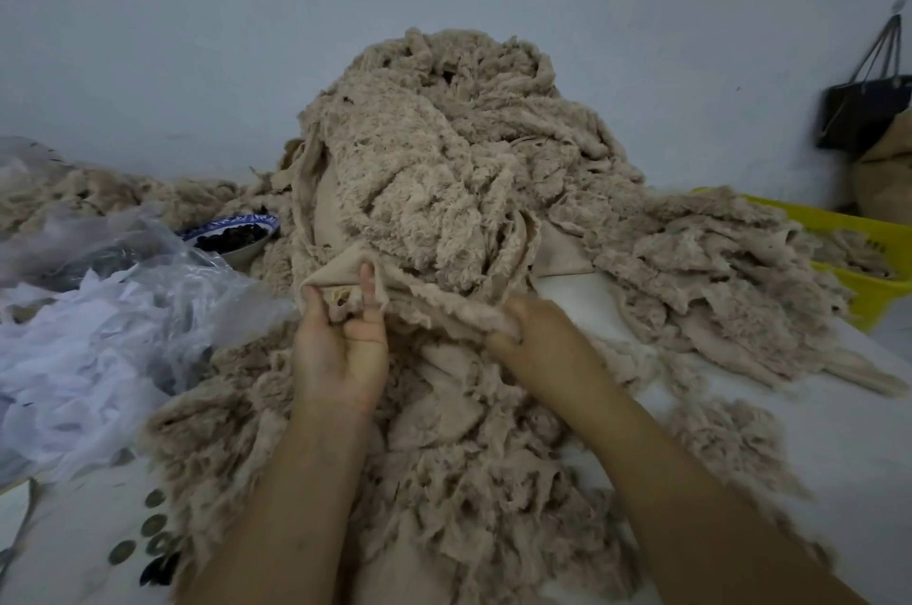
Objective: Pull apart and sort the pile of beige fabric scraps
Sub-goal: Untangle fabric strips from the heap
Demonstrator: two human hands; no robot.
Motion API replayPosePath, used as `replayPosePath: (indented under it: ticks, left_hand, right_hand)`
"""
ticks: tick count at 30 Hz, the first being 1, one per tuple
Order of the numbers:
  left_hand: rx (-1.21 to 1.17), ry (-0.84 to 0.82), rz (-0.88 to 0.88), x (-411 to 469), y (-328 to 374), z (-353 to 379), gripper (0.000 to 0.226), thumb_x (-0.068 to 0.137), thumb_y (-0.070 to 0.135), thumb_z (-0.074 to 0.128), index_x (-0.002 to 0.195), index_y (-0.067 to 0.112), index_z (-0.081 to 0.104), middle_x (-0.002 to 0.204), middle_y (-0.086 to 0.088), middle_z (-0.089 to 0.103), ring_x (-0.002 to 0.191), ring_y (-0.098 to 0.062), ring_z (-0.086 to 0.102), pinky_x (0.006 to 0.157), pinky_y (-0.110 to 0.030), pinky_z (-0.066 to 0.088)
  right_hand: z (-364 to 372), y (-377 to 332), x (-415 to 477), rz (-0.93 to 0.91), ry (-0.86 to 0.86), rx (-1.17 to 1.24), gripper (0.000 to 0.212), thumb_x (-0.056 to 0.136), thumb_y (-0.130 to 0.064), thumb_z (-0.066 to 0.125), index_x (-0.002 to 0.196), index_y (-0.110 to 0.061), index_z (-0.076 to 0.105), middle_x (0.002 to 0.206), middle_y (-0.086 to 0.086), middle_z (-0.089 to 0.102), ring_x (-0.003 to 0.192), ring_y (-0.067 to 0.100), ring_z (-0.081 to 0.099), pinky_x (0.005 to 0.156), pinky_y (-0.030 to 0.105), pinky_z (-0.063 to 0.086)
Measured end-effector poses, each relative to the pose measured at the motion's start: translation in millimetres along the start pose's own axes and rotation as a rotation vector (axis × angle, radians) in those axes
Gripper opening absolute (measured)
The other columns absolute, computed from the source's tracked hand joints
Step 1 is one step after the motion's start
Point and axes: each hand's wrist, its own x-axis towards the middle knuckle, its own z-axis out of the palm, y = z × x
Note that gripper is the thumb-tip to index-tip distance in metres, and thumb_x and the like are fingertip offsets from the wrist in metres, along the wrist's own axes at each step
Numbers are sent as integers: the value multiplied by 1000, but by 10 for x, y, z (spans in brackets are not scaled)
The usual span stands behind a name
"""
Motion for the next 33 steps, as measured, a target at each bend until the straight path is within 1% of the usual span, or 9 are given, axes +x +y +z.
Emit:
replayPosePath:
  ticks: [3, 5, 7, 10, 13, 15, 20, 28, 33]
  left_hand:
    - [134, 75, 24, 25, -34, -40, 36, 106, 30, 45, 131, 8, 57, 85, -6, 70, 78, -15, 72, 59, -24, 59]
    - [517, 75, 69, -11, -114, -69, 29, 106, 32, 45, 115, 11, 63, 64, 1, 67, 66, -13, 69, 51, -20, 53]
    - [952, -67, 141, -116, -218, -89, 28, 104, 38, 47, 99, 16, 65, 70, 3, 70, 62, -11, 69, 49, -18, 51]
    - [1459, -477, 188, -242, -340, -138, 13, 95, 49, 60, 103, 39, 64, 90, 23, 72, 77, 10, 67, 60, -5, 48]
    - [1725, -600, 158, -281, -403, -189, 24, 90, 45, 69, 71, 38, 58, 65, 25, 61, 62, 7, 57, 58, -7, 41]
    - [1663, -463, 103, -267, -362, -201, 32, 91, 44, 69, 62, 31, 66, 59, 10, 64, 57, -5, 58, 56, -18, 43]
    - [1217, -240, -102, -280, -288, -117, 22, 89, 32, 72, 83, 11, 80, 98, -25, 73, 94, -39, 72, 86, -49, 59]
    - [753, -252, -320, -312, -173, -41, 20, 70, 25, 67, 55, 13, 74, 59, -4, 69, 48, -14, 66, 42, -21, 51]
    - [572, -192, -265, -175, -67, -102, 12, 69, 26, 73, 64, 15, 72, 71, -2, 68, 63, -16, 66, 60, -27, 59]
  right_hand:
    - [-97, 21, 4, 211, 143, 419, 17, 93, -32, 53, 83, -22, 45, 69, -5, 43, 62, 14, 41, 54, 30, 29]
    - [-105, -13, -9, 244, 191, 600, 29, 95, -34, 52, 74, -25, 35, 56, -13, 34, 50, 6, 29, 46, 17, 26]
    - [-100, -33, -24, 254, 188, 667, 40, 97, -33, 53, 69, -21, 27, 49, -11, 26, 45, 7, 22, 40, 16, 20]
    - [-81, -55, -22, 257, 126, 607, 44, 98, -37, 54, 66, -14, 36, 48, -12, 35, 39, 5, 28, 38, 15, 23]
    - [-80, -70, -39, 238, 103, 573, 40, 98, -36, 55, 67, -13, 48, 53, -9, 46, 43, 4, 37, 42, 14, 29]
    - [-97, -80, -47, 204, 91, 507, 30, 95, -34, 55, 70, -20, 49, 56, -10, 49, 48, 4, 40, 48, 19, 33]
    - [-103, -46, -46, 192, 122, 274, 23, 93, -28, 53, 76, -26, 38, 64, -3, 43, 54, 14, 36, 53, 32, 27]
    - [-131, 36, 2, 331, 196, 420, 9, 98, -26, 51, 96, -18, 54, 79, 1, 54, 60, 10, 43, 50, 24, 32]
    - [-135, 72, 21, 430, 229, 683, 36, 101, -38, 52, 81, -7, 52, 63, 1, 42, 54, 13, 35, 54, 28, 31]
